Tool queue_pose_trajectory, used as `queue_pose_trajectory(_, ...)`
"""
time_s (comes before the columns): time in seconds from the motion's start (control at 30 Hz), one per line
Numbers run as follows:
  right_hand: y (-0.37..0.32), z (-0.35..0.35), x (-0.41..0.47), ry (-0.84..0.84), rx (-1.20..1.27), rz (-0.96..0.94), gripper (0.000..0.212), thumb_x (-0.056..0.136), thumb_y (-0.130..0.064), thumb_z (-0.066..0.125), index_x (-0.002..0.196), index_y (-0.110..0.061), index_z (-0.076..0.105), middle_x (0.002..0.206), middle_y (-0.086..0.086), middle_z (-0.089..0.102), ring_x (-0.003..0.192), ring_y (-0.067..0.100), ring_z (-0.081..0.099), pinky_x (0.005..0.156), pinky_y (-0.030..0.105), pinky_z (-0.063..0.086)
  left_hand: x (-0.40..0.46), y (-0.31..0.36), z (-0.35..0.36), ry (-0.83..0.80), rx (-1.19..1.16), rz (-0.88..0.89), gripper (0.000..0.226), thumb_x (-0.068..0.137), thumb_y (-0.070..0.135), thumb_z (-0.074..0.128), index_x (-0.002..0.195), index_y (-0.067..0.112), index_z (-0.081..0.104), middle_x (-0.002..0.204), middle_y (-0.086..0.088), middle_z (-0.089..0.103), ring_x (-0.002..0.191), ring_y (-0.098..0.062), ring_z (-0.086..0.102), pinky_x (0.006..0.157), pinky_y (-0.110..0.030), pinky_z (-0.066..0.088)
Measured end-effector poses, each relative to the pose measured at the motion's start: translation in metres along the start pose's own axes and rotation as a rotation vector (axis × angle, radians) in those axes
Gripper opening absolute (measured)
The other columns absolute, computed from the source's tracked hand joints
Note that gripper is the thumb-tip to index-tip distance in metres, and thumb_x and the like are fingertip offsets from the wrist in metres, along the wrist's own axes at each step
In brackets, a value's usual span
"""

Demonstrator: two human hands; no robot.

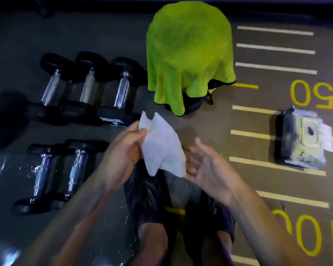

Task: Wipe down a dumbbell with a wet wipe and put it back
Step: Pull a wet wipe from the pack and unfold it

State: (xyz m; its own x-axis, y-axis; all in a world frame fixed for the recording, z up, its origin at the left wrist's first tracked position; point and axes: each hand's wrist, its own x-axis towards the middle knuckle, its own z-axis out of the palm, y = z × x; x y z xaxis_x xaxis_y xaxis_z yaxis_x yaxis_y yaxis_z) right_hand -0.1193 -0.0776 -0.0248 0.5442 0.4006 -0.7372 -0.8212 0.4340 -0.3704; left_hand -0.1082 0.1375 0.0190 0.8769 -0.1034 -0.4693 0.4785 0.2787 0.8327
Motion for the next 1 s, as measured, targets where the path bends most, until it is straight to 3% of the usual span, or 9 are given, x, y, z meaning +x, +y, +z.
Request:
queue_pose_trajectory(0.03,0.004,0.002,-0.004,-0.016,-0.03,0.039,0.078,0.084,-0.055,0.075,0.14,-0.005,0.054,0.129,0.016,0.067,0.117,0.031,0.065,0.109,0.049,0.05,-0.002,-0.001,0.0,-0.011,0.009,-0.01,0.032,0.092,0.025,0.049,0.114,0.018,0.071,0.107,-0.01,0.069,0.098,-0.02,0.065,0.082,-0.035,0.051)
queue_pose_trajectory(0.1,0.009,0.005,-0.008,-0.059,-0.027,0.041,0.063,0.094,-0.05,0.062,0.137,-0.004,0.06,0.127,0.016,0.067,0.118,0.028,0.064,0.111,0.047,0.046,-0.004,-0.005,0.0,-0.023,0.011,-0.032,0.033,0.092,0.026,0.049,0.114,0.018,0.071,0.108,-0.01,0.069,0.099,-0.02,0.065,0.081,-0.035,0.051)
queue_pose_trajectory(0.27,0.002,0.005,0.001,0.036,0.137,-0.191,0.017,0.083,-0.02,0.075,0.096,-0.012,0.068,0.112,0.015,0.069,0.098,0.027,0.069,0.082,0.042,0.061,0.001,-0.015,0.001,0.095,-0.003,-0.013,0.017,0.102,0.018,0.05,0.102,0.014,0.067,0.09,-0.004,0.072,0.079,-0.012,0.067,0.067,-0.027,0.053)
queue_pose_trajectory(0.43,-0.005,0.019,0.014,0.174,0.006,-0.296,0.017,0.09,-0.013,0.072,0.106,-0.012,0.068,0.1,0.008,0.072,0.082,0.019,0.071,0.069,0.036,0.061,0.01,-0.017,0.004,0.261,0.027,0.032,0.019,0.104,0.016,0.055,0.088,0.018,0.064,0.078,-0.001,0.068,0.07,-0.014,0.061,0.059,-0.024,0.05)
queue_pose_trajectory(0.53,-0.004,0.026,0.024,0.313,-0.255,-0.294,0.025,0.093,-0.027,0.072,0.116,-0.02,0.069,0.111,-0.001,0.073,0.089,0.008,0.075,0.089,0.041,0.06,0.011,-0.006,0.003,0.112,0.275,0.181,0.016,0.097,0.028,0.055,0.083,0.028,0.063,0.077,0.003,0.059,0.074,-0.014,0.052,0.064,-0.03,0.043)
queue_pose_trajectory(0.63,-0.008,0.039,0.023,0.082,-0.172,-0.188,0.056,0.097,-0.053,0.051,0.135,-0.014,0.063,0.129,0.01,0.072,0.114,0.025,0.07,0.108,0.051,0.047,0.013,-0.002,0.008,-0.098,0.437,0.197,0.024,0.096,0.041,0.059,0.087,0.019,0.057,0.073,0.005,0.053,0.069,-0.01,0.047,0.06,-0.027,0.04)
queue_pose_trajectory(0.73,-0.007,0.043,0.024,-0.03,0.041,-0.134,0.067,0.106,-0.058,0.03,0.143,-0.011,0.058,0.135,0.02,0.066,0.123,0.033,0.063,0.108,0.051,0.045,0.015,-0.008,0.017,-0.16,0.466,0.151,0.037,0.095,0.049,0.057,0.093,0.012,0.056,0.075,-0.022,0.048,0.067,-0.022,0.044,0.055,-0.05,0.037)
queue_pose_trajectory(0.83,-0.002,0.038,0.027,-0.083,0.141,-0.101,0.074,0.105,-0.064,0.026,0.143,-0.01,0.059,0.138,0.024,0.063,0.131,0.038,0.059,0.111,0.051,0.044,0.014,-0.017,0.019,-0.032,0.592,0.202,0.033,0.095,0.051,0.057,0.097,0.019,0.061,0.082,-0.017,0.064,0.066,-0.036,0.056,0.065,-0.056,0.049)
queue_pose_trajectory(1.0,0.004,0.038,0.026,-0.116,0.159,-0.14,0.073,0.103,-0.063,0.029,0.142,-0.01,0.06,0.141,0.019,0.063,0.131,0.032,0.06,0.11,0.047,0.046,0.014,-0.024,0.011,0.175,0.886,0.284,0.022,0.1,0.043,0.065,0.091,0.024,0.06,0.066,0.002,0.065,0.059,-0.019,0.057,0.06,-0.04,0.05)
